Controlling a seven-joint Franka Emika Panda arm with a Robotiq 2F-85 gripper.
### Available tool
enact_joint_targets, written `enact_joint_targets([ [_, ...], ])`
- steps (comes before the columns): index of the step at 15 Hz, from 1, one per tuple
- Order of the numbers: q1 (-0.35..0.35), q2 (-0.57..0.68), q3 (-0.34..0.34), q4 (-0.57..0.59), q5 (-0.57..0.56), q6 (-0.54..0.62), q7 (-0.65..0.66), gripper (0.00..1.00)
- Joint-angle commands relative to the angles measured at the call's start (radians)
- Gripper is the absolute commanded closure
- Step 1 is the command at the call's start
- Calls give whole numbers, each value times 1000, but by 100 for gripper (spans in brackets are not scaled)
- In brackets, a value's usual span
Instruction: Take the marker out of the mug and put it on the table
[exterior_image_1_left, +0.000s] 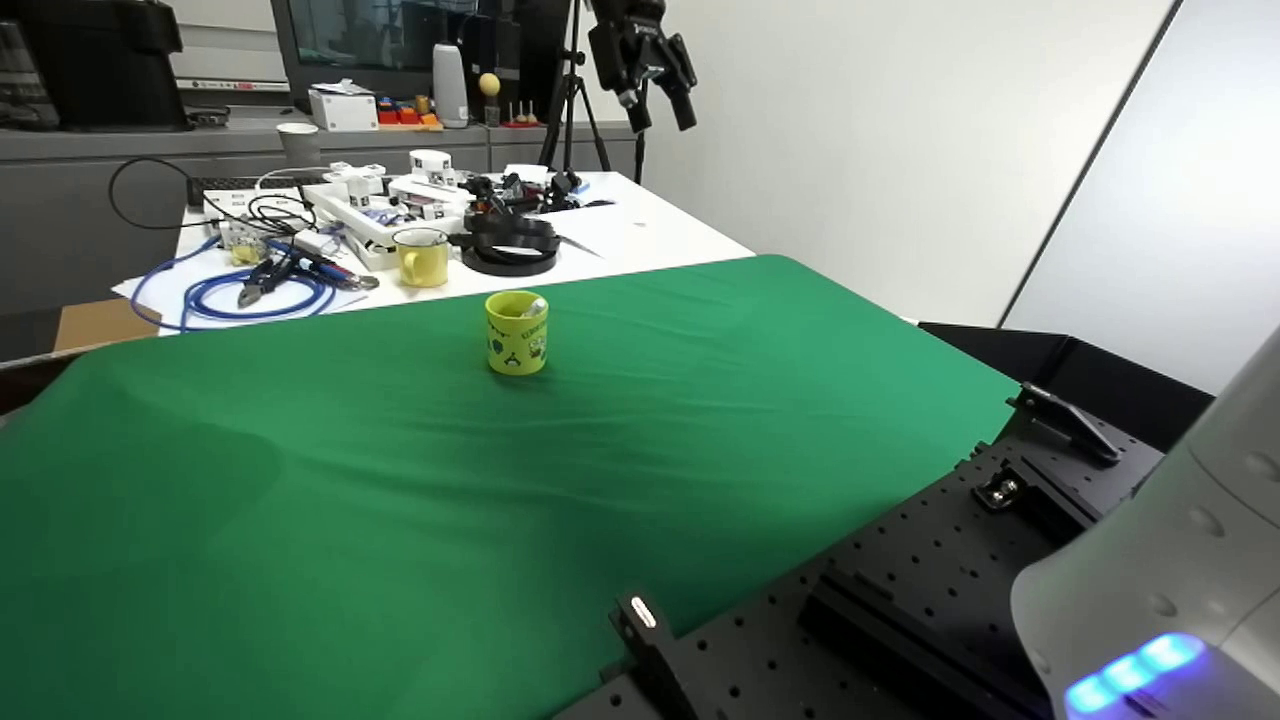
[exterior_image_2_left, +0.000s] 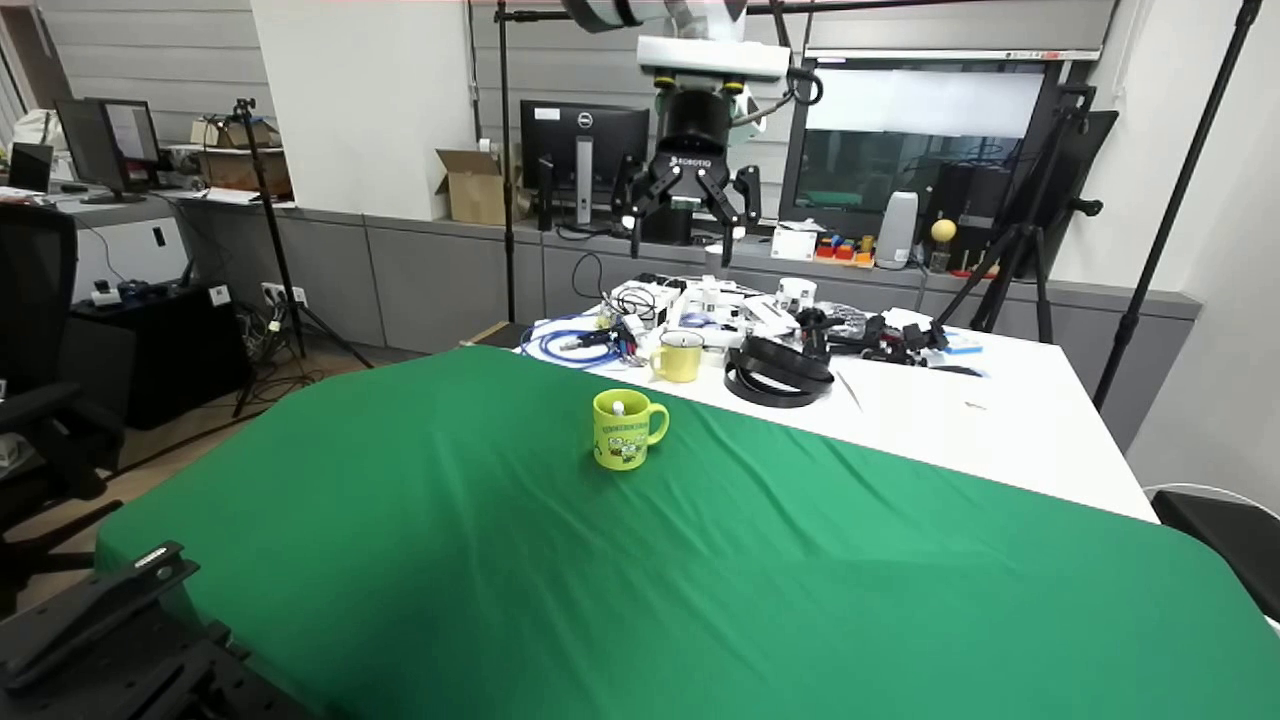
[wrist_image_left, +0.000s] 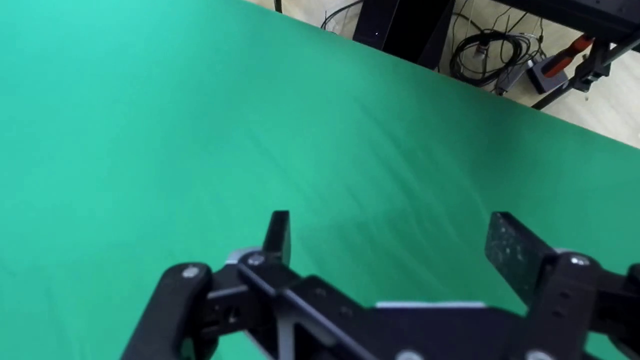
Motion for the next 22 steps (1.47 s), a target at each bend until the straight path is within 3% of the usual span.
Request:
enact_joint_targets([
  [1, 28, 156, 25, 179, -8, -36, -16, 0],
  [3, 48, 197, 30, 225, -10, -20, 4, 0],
  [4, 35, 145, 30, 131, -1, 6, -2, 0],
  [10, 49, 188, 30, 192, -2, 4, -2, 0],
  [17, 65, 379, -5, 317, -11, 2, 103, 0],
  [22, 74, 530, -4, 498, -2, 14, 107, 0],
])
